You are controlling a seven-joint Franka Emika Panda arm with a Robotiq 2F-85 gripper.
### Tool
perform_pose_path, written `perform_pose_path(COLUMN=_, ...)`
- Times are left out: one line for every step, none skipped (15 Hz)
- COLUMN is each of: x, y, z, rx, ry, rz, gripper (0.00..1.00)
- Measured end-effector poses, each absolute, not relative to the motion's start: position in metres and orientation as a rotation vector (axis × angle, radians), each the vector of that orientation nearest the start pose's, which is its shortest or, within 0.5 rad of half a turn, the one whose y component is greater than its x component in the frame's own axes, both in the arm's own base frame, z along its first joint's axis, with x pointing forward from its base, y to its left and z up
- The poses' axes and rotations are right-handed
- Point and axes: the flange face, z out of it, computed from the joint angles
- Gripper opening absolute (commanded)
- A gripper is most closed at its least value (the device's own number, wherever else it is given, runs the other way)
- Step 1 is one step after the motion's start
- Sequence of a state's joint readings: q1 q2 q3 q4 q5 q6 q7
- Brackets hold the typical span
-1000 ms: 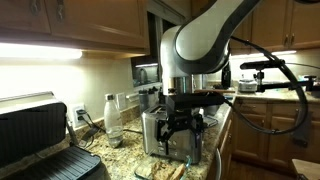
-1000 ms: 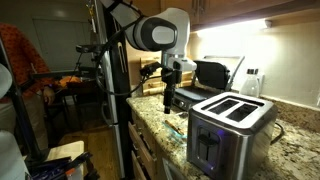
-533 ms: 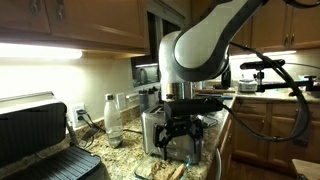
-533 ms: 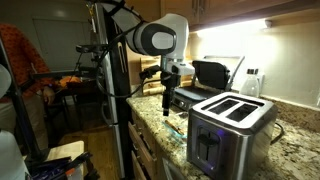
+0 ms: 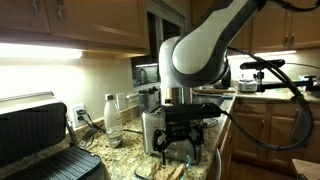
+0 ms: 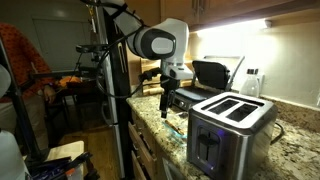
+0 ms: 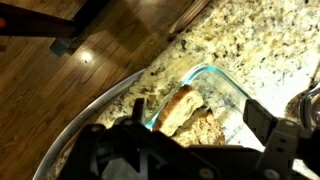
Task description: Put one slice of bread inside the toaster
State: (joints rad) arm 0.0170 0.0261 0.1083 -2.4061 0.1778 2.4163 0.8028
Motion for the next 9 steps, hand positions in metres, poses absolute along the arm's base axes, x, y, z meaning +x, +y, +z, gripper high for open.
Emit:
perform_pose_path(x=0.485, y=0.062, z=0.298, rx=-2.786, ry=1.223, rz=0.112, gripper=1.0)
perform_pose_path(x=0.485, y=0.062, z=0.295, rx=-2.779, ry=1.248, rz=0.123, gripper=1.0)
perform_pose_path(x=0.485, y=0.061, z=0.291, rx=-2.773, ry=1.267, rz=0.134, gripper=1.0)
perform_pose_path(x=0.485, y=0.06, z=0.288, rx=-2.769, ry=1.284, rz=0.144, gripper=1.0)
perform_pose_path(x=0.484, y=0.059, z=0.284, rx=-2.763, ry=1.304, rz=0.155, gripper=1.0)
perform_pose_path(x=0.484, y=0.058, z=0.28, rx=-2.756, ry=1.327, rz=0.166, gripper=1.0)
perform_pose_path(x=0.484, y=0.057, z=0.277, rx=-2.749, ry=1.348, rz=0.176, gripper=1.0)
perform_pose_path(x=0.484, y=0.055, z=0.274, rx=-2.743, ry=1.367, rz=0.184, gripper=1.0)
perform_pose_path(x=0.484, y=0.053, z=0.271, rx=-2.736, ry=1.389, rz=0.193, gripper=1.0)
